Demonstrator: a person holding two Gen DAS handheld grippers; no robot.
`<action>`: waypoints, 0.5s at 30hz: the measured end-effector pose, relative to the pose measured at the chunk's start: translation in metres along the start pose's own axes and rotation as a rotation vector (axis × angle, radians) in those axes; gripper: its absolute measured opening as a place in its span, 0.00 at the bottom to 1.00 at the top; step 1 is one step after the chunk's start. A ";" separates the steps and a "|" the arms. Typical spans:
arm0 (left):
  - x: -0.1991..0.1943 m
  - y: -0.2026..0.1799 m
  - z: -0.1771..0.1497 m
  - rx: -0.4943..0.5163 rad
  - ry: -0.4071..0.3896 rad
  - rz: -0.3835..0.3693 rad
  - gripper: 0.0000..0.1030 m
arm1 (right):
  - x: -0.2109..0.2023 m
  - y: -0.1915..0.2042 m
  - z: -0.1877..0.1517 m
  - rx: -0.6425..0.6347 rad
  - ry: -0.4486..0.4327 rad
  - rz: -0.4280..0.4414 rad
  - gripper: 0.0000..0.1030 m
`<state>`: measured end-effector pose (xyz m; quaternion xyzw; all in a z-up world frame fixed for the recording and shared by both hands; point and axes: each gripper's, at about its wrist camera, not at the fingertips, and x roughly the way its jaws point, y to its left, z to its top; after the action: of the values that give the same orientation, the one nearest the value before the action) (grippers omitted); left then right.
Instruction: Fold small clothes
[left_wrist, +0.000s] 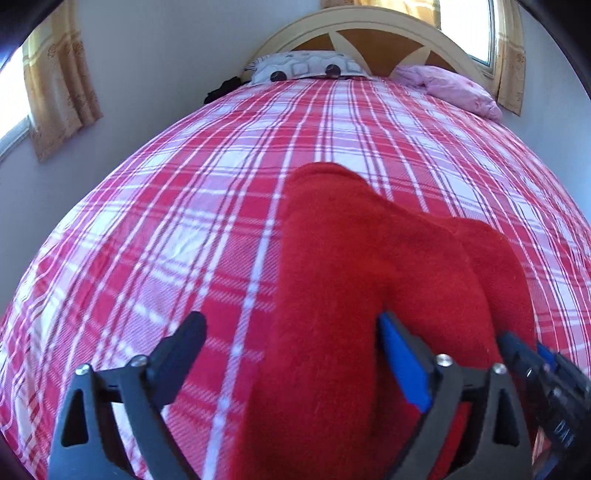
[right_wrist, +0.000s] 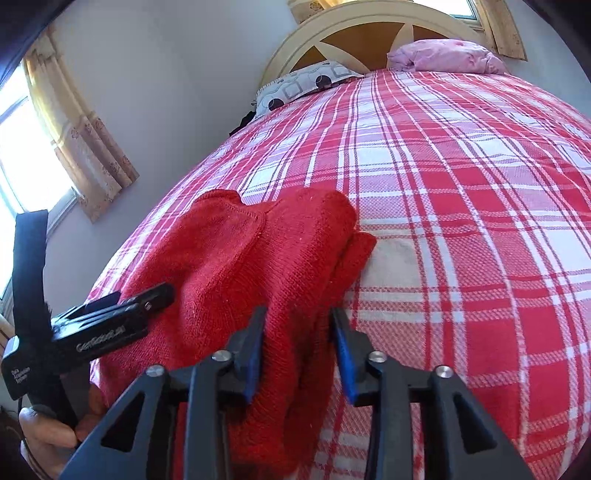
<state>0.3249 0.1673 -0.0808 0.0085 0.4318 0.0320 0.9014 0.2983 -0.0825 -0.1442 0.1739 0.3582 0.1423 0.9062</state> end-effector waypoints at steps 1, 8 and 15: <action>-0.004 0.002 -0.003 0.007 -0.001 0.007 0.97 | -0.009 0.000 -0.001 -0.001 -0.021 -0.009 0.37; -0.045 0.027 -0.034 -0.030 -0.042 -0.015 0.97 | -0.059 0.039 -0.026 -0.175 -0.122 0.045 0.37; -0.033 0.036 -0.062 -0.132 0.041 -0.078 0.98 | -0.033 0.053 -0.054 -0.240 0.006 0.065 0.37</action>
<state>0.2541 0.2007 -0.0930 -0.0686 0.4472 0.0253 0.8914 0.2306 -0.0357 -0.1394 0.0751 0.3354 0.2140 0.9144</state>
